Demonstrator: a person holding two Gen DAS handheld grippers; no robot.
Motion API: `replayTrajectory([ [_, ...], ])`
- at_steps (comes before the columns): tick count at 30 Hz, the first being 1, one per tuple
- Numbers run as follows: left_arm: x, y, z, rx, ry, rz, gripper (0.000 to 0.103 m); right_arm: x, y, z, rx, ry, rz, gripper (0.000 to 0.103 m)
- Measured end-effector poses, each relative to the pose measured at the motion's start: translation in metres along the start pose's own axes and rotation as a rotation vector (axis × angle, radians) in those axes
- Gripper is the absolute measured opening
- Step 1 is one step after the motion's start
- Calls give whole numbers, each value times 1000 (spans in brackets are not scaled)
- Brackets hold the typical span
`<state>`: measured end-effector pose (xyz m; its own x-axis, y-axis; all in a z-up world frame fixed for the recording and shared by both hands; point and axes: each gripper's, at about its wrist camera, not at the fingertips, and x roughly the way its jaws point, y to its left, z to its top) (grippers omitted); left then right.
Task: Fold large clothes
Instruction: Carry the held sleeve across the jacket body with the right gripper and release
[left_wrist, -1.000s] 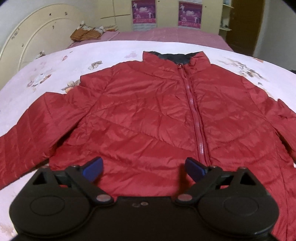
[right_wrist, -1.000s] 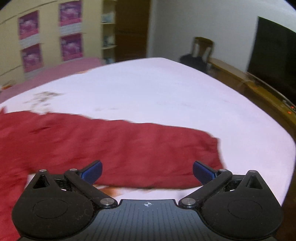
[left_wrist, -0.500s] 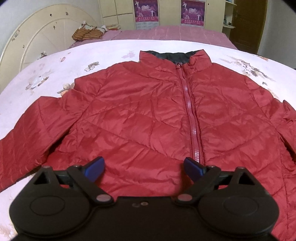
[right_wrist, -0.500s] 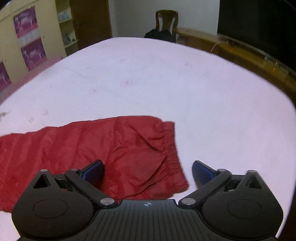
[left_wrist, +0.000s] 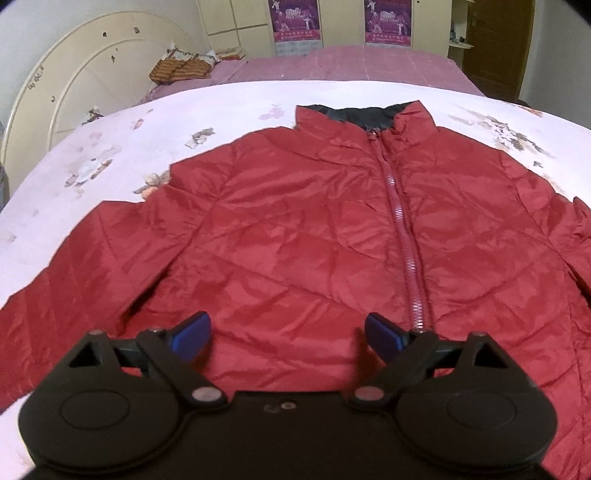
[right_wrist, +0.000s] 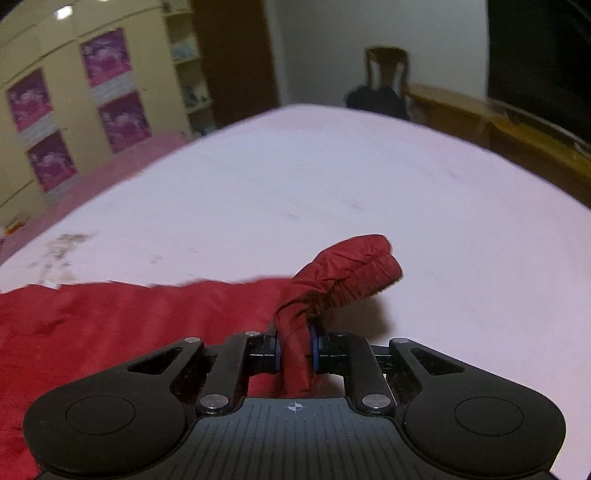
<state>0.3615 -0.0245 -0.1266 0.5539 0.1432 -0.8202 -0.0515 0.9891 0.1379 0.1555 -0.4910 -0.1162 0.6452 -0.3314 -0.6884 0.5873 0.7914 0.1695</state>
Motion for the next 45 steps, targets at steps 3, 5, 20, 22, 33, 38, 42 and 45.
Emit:
replayTrajectory([
  [3, -3, 10, 0, 8, -18, -7, 90, -5, 25, 0, -46, 1, 11, 14],
  [5, -5, 17, 0, 17, -29, -17, 90, -12, 33, -5, -35, 5, 26, 14],
  [20, -3, 66, -1, 28, -46, -43, 90, -43, 204, -15, -222, -56, 277, 14],
  [22, -1, 72, -2, 24, -45, -44, 90, -40, 239, -20, -256, -44, 336, 14],
  [33, 4, 111, -2, -18, -43, -26, 90, -19, 411, -73, -400, 85, 631, 14],
  [38, 7, 136, -2, -56, -38, -26, 90, -2, 458, -116, -445, 211, 723, 14],
  [42, 9, 149, -2, -82, -32, -51, 90, 5, 475, -140, -469, 283, 744, 14],
  [45, 10, 153, 0, -101, -29, -92, 92, 10, 482, -148, -492, 319, 743, 29],
])
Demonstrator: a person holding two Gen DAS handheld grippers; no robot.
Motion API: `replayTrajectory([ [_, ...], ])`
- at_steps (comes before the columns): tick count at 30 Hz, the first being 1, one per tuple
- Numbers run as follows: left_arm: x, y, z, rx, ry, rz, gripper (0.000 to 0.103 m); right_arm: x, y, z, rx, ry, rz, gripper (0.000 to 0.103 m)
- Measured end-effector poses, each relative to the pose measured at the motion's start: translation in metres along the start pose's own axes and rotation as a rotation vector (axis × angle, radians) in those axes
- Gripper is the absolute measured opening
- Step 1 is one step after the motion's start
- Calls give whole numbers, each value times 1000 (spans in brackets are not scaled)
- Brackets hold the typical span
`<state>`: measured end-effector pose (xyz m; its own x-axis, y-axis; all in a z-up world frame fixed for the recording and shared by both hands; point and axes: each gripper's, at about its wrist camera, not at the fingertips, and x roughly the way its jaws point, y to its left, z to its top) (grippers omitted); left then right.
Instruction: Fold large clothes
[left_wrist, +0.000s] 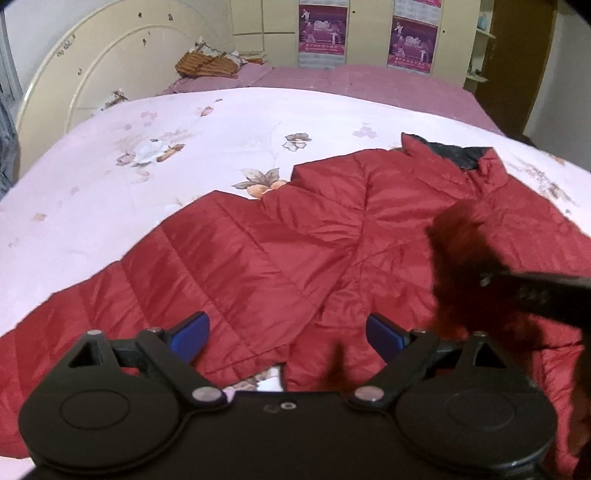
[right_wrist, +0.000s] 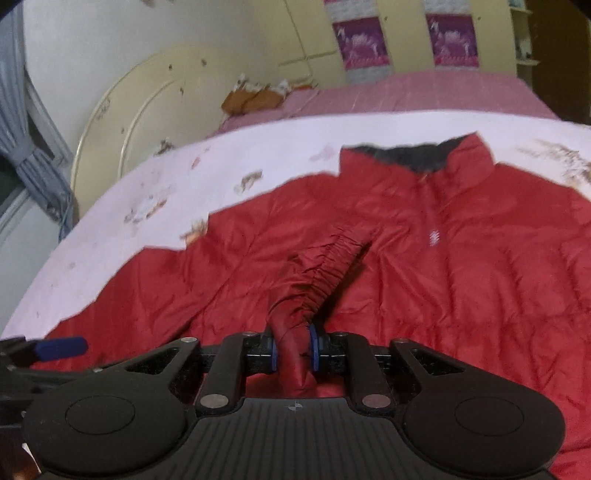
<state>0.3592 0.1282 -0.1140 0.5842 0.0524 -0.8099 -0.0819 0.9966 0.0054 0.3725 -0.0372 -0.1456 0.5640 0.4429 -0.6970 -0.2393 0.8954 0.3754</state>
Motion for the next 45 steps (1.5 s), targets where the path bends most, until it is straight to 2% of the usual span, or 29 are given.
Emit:
replayTrajectory([
  [1, -1, 0, 1, -8, 0, -20, 93, 3, 0, -1, 4, 3, 9, 46],
  [2, -1, 0, 1, -16, 0, -40, 94, 0, -1, 0, 11, -7, 22, 82],
  [3, -1, -2, 2, -20, 0, -60, 96, -6, -1, -1, 12, -36, 21, 91],
  [7, 0, -20, 6, 6, -4, -138, 98, -33, -12, 5, 2, -108, -35, 91],
  [9, 3, -36, 5, 38, 3, -183, 98, -49, -26, 6, 1, -139, -90, 91],
  [12, 20, -62, 4, 95, 35, -199, 95, -70, -47, 1, -7, -167, -176, 91],
  [15, 42, -76, 3, 104, 63, -210, 73, -87, -75, -6, -10, -178, -281, 91],
  [17, 50, -77, 3, 76, 63, -211, 69, -96, -98, -11, 28, -179, -331, 91],
  [18, 51, -76, 4, 56, 54, -213, 62, -102, -111, -12, 50, -185, -360, 91],
  [20, 51, -73, 6, 28, 35, -222, 46, -112, -135, -14, 81, -199, -412, 91],
  [22, 51, -73, 8, 23, 23, -207, 22, -119, -158, -12, 112, -208, -465, 91],
  [25, 51, -71, 13, 18, 0, -194, 14, -126, -197, -6, 188, -210, -512, 91],
  [29, 44, -65, 17, 16, -71, -150, 13, -121, -240, 5, 285, -189, -514, 91],
  [32, 56, -68, 18, 46, -44, -125, 13, -109, -259, 9, 338, -152, -470, 90],
  [33, 61, -71, 16, 66, -36, -112, 13, -104, -263, 9, 348, -139, -451, 65],
  [34, 63, -74, 14, 89, -36, -102, 13, -100, -267, 9, 363, -124, -416, 45],
  [35, 64, -78, 13, 116, -41, -86, 13, -99, -269, 9, 379, -122, -383, 33],
  [38, 65, -81, 12, 129, -46, -69, 18, -99, -258, 10, 302, -135, -443, 19],
  [41, 67, -83, 12, 146, -41, -61, 22, -96, -265, 5, 304, -119, -465, 19],
  [43, 65, -85, 13, 162, -37, -39, 28, -95, -256, 9, 237, -100, -498, 20],
  [44, 62, -85, 14, 162, -34, -27, 32, -97, -251, 10, 219, -106, -522, 30],
  [45, 57, -83, 14, 153, -35, -17, 48, -102, -246, 10, 200, -125, -551, 41],
])
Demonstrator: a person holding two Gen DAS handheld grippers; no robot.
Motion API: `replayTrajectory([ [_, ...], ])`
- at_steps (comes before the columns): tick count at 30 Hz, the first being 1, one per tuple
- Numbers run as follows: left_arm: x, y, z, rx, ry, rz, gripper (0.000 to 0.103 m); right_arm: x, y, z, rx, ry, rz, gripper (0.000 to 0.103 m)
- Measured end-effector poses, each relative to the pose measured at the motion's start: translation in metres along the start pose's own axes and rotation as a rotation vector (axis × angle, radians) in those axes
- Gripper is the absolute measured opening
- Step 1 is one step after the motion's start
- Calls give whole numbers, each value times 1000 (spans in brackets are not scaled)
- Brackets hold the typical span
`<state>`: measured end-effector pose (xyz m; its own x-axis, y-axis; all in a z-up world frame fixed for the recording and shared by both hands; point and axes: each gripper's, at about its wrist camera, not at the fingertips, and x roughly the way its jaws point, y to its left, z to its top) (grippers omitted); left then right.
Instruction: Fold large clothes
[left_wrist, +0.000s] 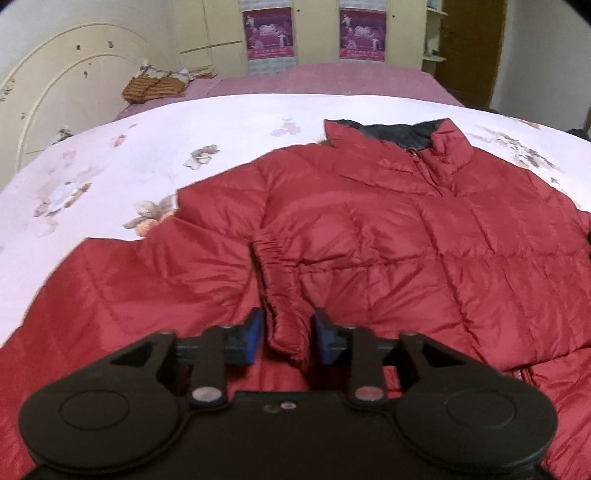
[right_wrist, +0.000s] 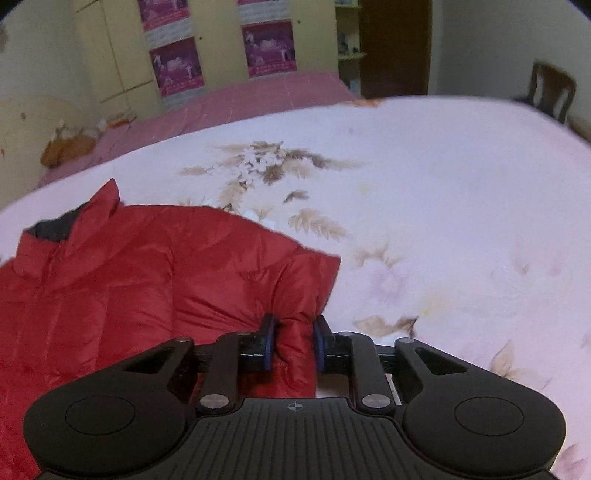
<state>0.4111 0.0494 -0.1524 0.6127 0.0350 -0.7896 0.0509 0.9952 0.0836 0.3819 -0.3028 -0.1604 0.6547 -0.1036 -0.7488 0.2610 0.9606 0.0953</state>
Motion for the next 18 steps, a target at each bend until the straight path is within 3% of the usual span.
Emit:
replayTrajectory([
  [1, -7, 3, 0, -13, -18, 10, 68, -10, 2, 0, -15, -40, -7, 45],
  [3, -25, 7, -3, -37, -90, 25, 79, -26, 10, 0, -45, -94, -10, 48],
  [7, -39, 0, -1, -20, -129, -28, 78, -41, 34, -6, -94, -119, 71, 48],
  [10, -24, -11, -1, 7, -92, -51, 75, -37, 61, -18, -142, -70, 140, 48],
  [12, -8, -13, -4, 6, -30, -28, 72, -38, 75, -30, -176, -51, 169, 48],
  [14, 5, -7, -5, -28, 21, -15, 73, -36, 84, -39, -210, -30, 175, 48],
  [18, 6, -7, -5, -39, 28, -3, 74, -20, 88, -56, -271, 15, 143, 50],
])
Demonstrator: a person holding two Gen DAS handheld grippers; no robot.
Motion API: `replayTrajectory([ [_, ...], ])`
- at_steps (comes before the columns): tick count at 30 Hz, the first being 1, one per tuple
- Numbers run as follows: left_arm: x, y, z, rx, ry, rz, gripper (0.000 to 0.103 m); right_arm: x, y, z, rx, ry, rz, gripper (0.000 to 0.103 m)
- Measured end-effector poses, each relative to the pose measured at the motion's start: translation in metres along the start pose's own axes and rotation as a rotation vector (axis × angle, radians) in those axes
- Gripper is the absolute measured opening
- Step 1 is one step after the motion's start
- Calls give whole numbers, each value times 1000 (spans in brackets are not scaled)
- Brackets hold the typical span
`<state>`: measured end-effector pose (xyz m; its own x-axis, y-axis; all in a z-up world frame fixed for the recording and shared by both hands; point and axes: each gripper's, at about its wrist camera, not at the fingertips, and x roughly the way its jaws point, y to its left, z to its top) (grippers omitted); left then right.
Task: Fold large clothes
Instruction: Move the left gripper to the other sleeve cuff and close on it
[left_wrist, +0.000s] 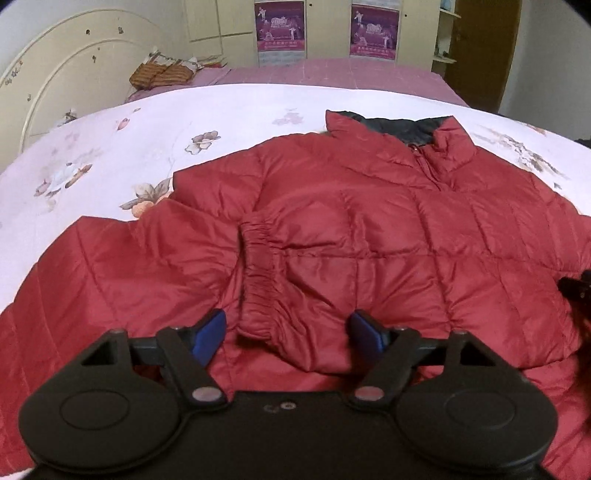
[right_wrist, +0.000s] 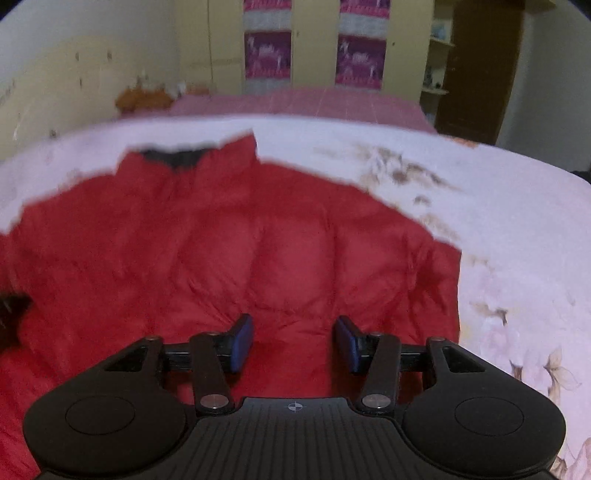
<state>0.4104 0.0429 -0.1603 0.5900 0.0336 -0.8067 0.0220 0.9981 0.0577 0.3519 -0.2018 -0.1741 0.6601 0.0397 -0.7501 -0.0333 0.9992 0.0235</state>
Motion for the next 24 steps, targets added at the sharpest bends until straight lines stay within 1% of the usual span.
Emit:
replayTrajectory([
  [2, -4, 1, 2, -16, 18, 5, 71, -6, 1, 3, 14, 10, -10, 50],
  [5, -21, 9, 2, -65, 17, -10, 73, -22, 8, 3, 5, -35, 31, 50],
  [7, -32, 18, -2, -108, 18, -10, 75, -25, 16, 0, -12, -26, 66, 50],
  [9, -42, 30, -8, -161, 27, -12, 76, -20, 24, -6, -41, -4, 68, 50],
  [11, -51, 43, -17, -215, 38, -1, 76, -15, 26, -9, -60, 9, 57, 50],
  [13, -61, 57, -27, -262, 42, 16, 76, -17, 25, -6, -46, 13, 71, 50],
  [15, -71, 72, -38, -314, 52, 41, 77, -24, 27, -2, -43, -15, 107, 50],
  [17, -79, 88, -50, -373, 64, 64, 77, -30, 38, 0, -67, -37, 141, 50],
  [21, -95, 123, -75, -494, 67, 84, 77, -35, 63, 0, -80, -35, 217, 50],
  [24, -107, 151, -94, -578, 60, 101, 77, -40, 83, 0, -97, -34, 246, 50],
])
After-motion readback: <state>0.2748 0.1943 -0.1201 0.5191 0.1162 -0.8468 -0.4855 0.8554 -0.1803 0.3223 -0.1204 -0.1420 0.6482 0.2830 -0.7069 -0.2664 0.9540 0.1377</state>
